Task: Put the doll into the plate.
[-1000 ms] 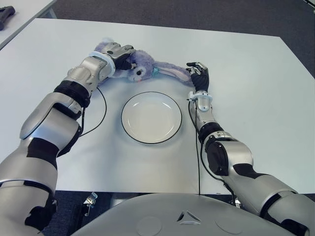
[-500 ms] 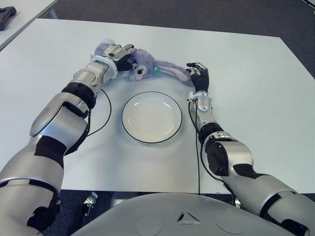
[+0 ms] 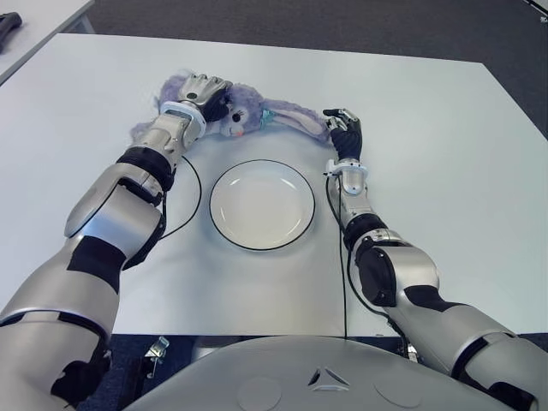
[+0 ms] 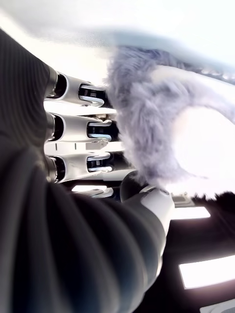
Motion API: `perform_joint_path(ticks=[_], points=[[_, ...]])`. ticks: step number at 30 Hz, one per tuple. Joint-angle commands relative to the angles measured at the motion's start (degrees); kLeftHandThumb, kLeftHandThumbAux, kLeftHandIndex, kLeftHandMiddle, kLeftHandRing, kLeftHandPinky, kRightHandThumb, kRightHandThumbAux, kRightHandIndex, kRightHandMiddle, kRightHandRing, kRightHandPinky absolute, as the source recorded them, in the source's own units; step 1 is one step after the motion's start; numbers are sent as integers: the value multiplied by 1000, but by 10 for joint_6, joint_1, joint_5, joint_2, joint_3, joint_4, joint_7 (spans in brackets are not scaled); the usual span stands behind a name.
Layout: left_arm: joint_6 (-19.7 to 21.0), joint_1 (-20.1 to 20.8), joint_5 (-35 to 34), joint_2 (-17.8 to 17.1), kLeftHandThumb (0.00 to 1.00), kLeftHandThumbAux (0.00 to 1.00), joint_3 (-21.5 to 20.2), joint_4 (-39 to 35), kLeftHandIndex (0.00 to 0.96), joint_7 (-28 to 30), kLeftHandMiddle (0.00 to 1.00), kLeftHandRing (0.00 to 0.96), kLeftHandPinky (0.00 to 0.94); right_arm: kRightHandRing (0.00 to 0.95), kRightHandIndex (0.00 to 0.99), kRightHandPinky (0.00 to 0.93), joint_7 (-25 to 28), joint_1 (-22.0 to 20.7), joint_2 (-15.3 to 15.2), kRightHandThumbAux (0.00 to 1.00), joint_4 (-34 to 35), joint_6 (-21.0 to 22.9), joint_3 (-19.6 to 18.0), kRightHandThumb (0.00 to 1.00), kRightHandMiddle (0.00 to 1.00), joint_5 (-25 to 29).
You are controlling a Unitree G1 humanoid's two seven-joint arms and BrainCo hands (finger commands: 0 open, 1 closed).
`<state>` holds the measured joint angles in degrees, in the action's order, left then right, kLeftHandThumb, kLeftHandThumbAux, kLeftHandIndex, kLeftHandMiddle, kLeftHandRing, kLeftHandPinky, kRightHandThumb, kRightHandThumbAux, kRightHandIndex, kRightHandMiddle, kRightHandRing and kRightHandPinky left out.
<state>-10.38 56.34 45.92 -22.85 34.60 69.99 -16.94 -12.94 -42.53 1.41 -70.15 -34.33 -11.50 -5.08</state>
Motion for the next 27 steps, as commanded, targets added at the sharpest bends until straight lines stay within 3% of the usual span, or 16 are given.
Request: perform_joint_path(ticks=[1,8,27], points=[[25,-99,-19,22,746,681,-14,61,444,-43,745,744,775,422,414,365,-4,131,13,731,-67,22,-2,725,344,1],[11,-106,-48,27,749,692,-44,65,443,-78,810,804,807,427,415,356,-2,131,14,731,-67,25,-4,726,342,3],[-2,-94,-60,19,747,695,-59,59,441,-78,830,808,759,418,414,359,-6,131,13,731,-68,27,0,724,344,-2]])
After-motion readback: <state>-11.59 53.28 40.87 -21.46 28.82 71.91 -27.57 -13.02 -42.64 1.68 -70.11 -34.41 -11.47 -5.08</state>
